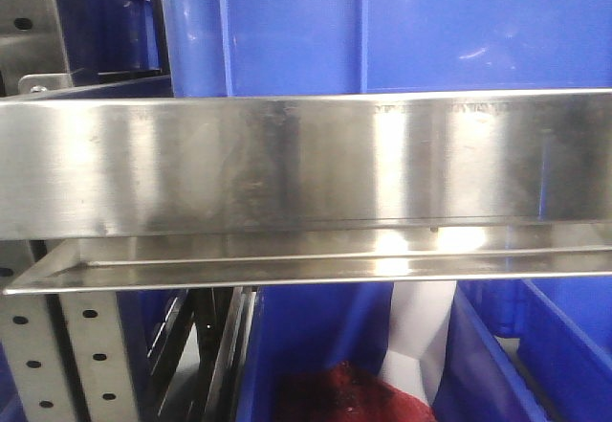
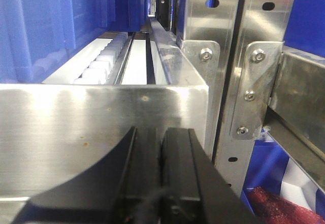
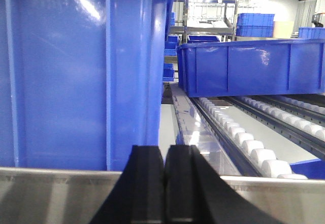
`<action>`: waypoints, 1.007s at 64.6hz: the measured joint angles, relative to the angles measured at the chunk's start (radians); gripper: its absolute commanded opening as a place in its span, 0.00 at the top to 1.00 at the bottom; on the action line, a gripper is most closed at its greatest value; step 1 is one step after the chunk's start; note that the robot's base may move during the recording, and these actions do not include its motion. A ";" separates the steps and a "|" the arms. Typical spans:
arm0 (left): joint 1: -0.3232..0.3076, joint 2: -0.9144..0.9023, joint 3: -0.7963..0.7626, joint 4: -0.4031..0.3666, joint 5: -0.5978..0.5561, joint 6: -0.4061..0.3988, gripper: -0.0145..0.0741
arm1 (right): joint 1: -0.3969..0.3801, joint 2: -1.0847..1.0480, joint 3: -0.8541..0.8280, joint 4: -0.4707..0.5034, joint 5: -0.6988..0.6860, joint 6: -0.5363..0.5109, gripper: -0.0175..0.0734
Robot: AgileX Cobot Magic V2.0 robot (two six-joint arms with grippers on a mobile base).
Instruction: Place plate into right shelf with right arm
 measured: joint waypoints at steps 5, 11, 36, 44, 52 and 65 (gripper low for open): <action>0.000 0.000 0.000 0.000 0.000 0.000 0.89 | 0.000 0.000 0.000 0.000 0.010 0.000 0.75; 0.000 0.000 0.000 0.000 0.000 0.000 0.89 | 0.000 0.000 0.000 0.000 0.046 0.000 0.75; 0.000 0.000 0.000 0.000 0.000 0.000 0.89 | 0.000 0.000 0.000 0.000 0.147 0.001 0.75; 0.000 0.000 0.000 0.000 0.000 0.000 0.89 | 0.000 0.000 0.000 0.000 0.158 0.001 0.75; 0.000 0.000 0.000 0.000 0.000 0.000 0.89 | 0.000 0.000 0.000 0.000 0.159 0.001 0.75; 0.000 0.000 0.000 0.000 0.000 0.000 0.89 | 0.000 0.000 0.000 0.000 0.161 0.001 0.75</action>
